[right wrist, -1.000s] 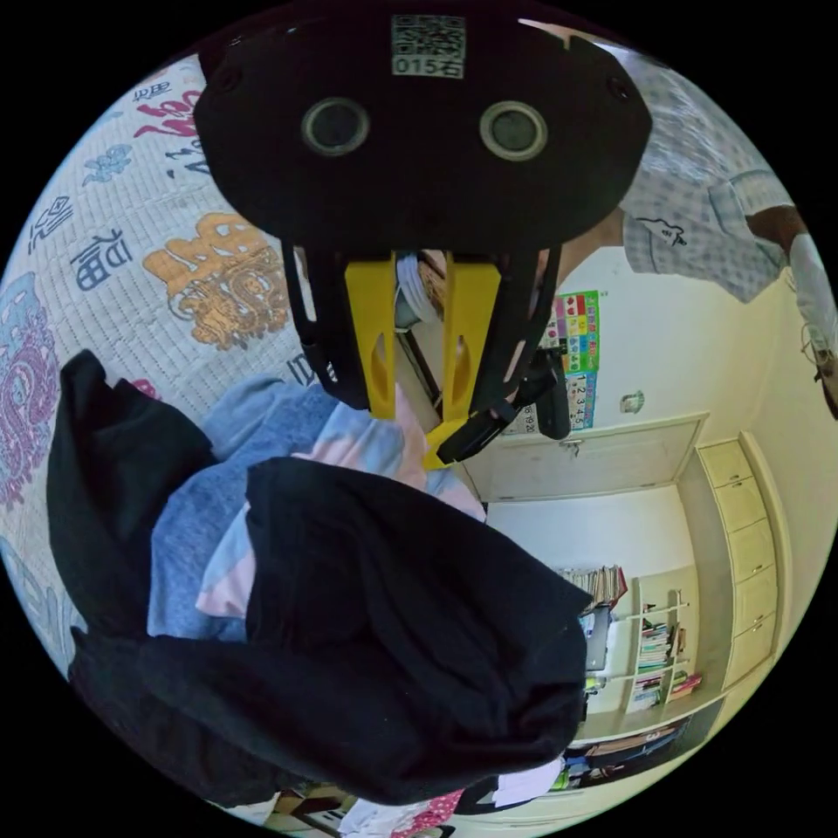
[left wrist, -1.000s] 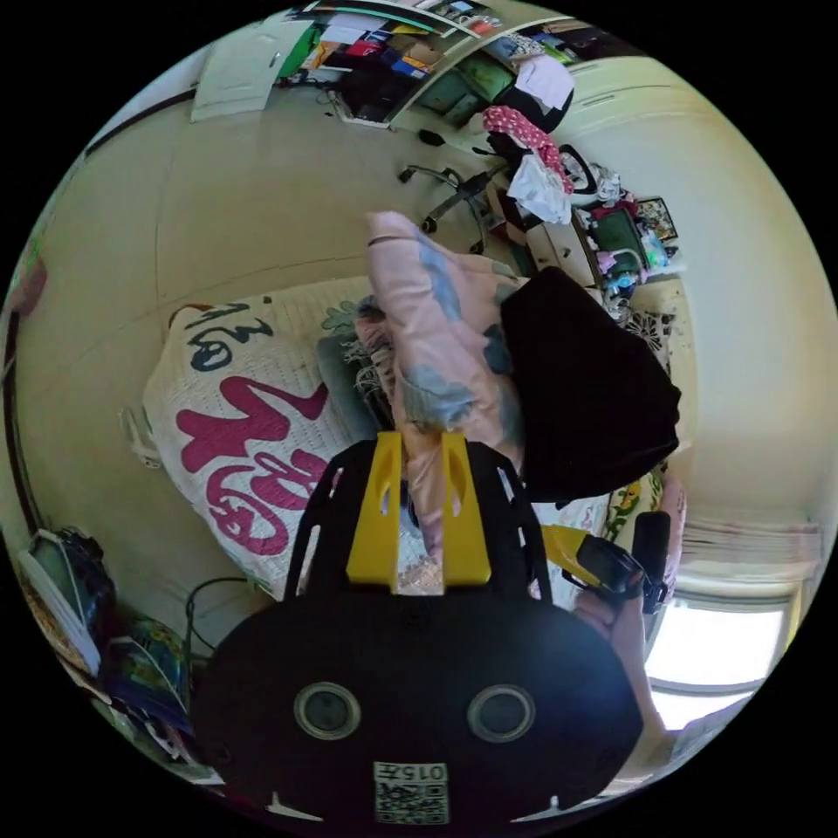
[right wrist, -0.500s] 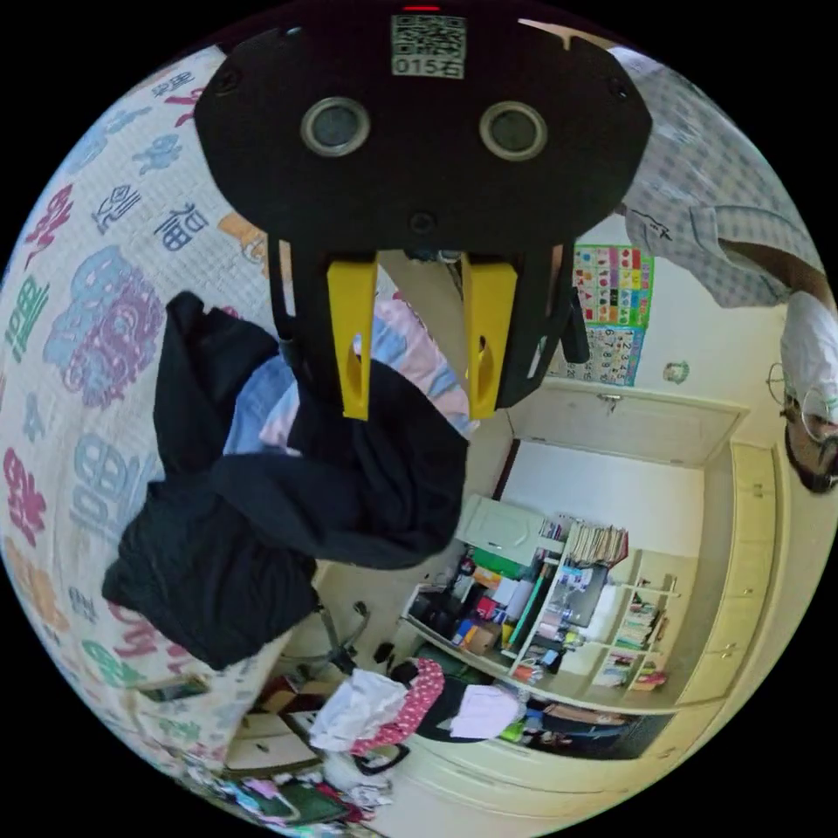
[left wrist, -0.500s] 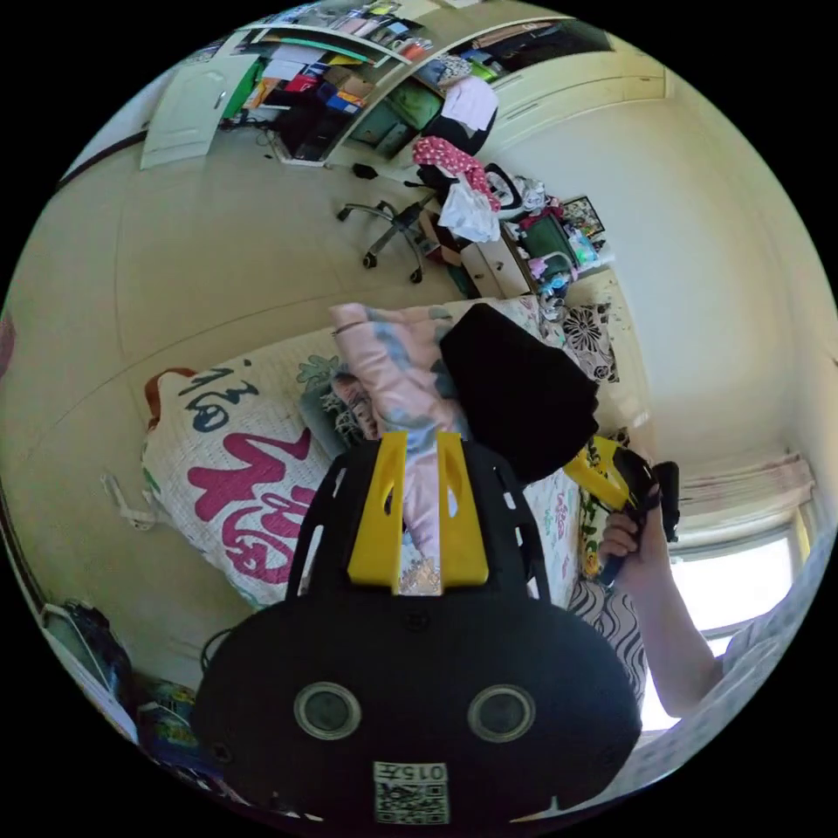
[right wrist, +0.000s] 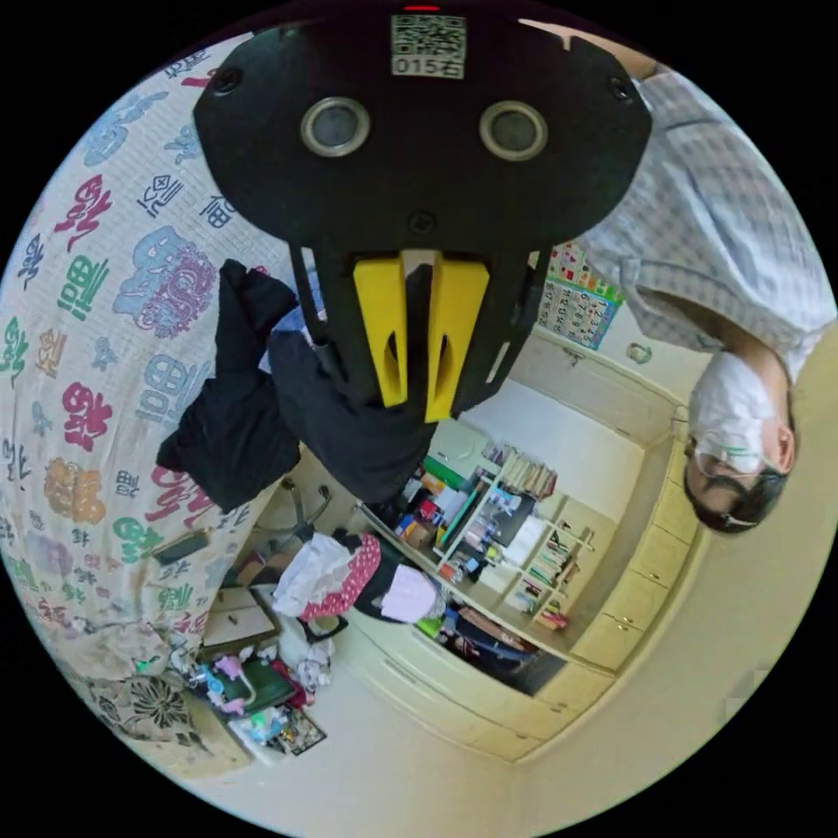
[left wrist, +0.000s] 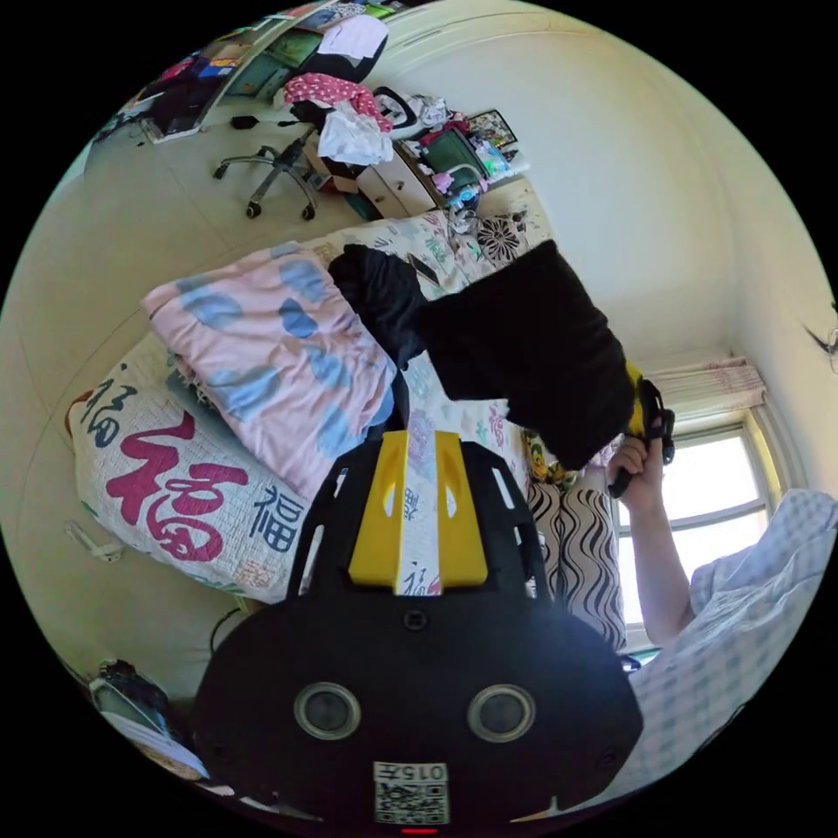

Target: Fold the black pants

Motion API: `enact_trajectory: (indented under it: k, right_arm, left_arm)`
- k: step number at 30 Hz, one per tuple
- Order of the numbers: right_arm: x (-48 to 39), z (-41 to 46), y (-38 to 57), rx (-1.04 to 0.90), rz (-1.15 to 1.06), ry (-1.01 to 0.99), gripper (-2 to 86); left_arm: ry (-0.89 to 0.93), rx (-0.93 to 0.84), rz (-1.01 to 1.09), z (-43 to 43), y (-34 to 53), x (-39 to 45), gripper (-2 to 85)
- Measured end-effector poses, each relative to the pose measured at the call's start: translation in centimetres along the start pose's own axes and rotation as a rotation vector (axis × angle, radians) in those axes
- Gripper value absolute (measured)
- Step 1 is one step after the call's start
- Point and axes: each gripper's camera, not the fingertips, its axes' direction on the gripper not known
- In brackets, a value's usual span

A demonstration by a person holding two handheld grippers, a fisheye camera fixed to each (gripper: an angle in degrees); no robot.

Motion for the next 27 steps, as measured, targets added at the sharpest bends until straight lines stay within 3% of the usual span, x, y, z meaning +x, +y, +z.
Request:
enact_trajectory:
  k: [2,6,8,12,14,17,19,27]
  right_arm:
    - [-1.3,-7.8,0.9,0.143,-0.028,0.037,3.1]
    - [-5.0,-16.2,2.0,0.206,-0.122,0.283,3.4]
    - [-6.1,-17.8,2.9,0.111,-0.172,0.508,3.7]
    - [-2.5,-15.2,6.0,-0.121,-0.175,0.764,4.3]
    - [2.8,-10.9,9.8,-0.389,-0.155,0.856,4.9]
    - [10.5,-6.9,16.3,-0.697,0.007,0.658,3.4]
    - [13.5,-7.0,19.7,-0.765,0.135,0.566,2.3]
    - [22.6,-21.0,25.8,-0.350,0.570,0.493,5.2]
  left_arm:
    - [0.021,-0.038,0.022,0.4,0.0,1.4,5.5]
    - [0.043,-0.084,0.030,2.2,0.2,3.3,5.4]
    - [0.040,-0.116,0.035,4.2,0.5,4.5,5.4]
    - [0.038,-0.169,0.022,8.2,1.4,6.5,5.4]
    - [0.034,-0.215,0.024,11.2,2.4,7.9,5.3]
    - [-0.013,-0.301,0.019,15.2,4.2,9.7,5.2]
    - [-0.027,-0.357,0.007,17.5,5.3,10.7,5.3]
    - [-0.123,-0.465,0.168,27.9,7.2,17.2,10.3]
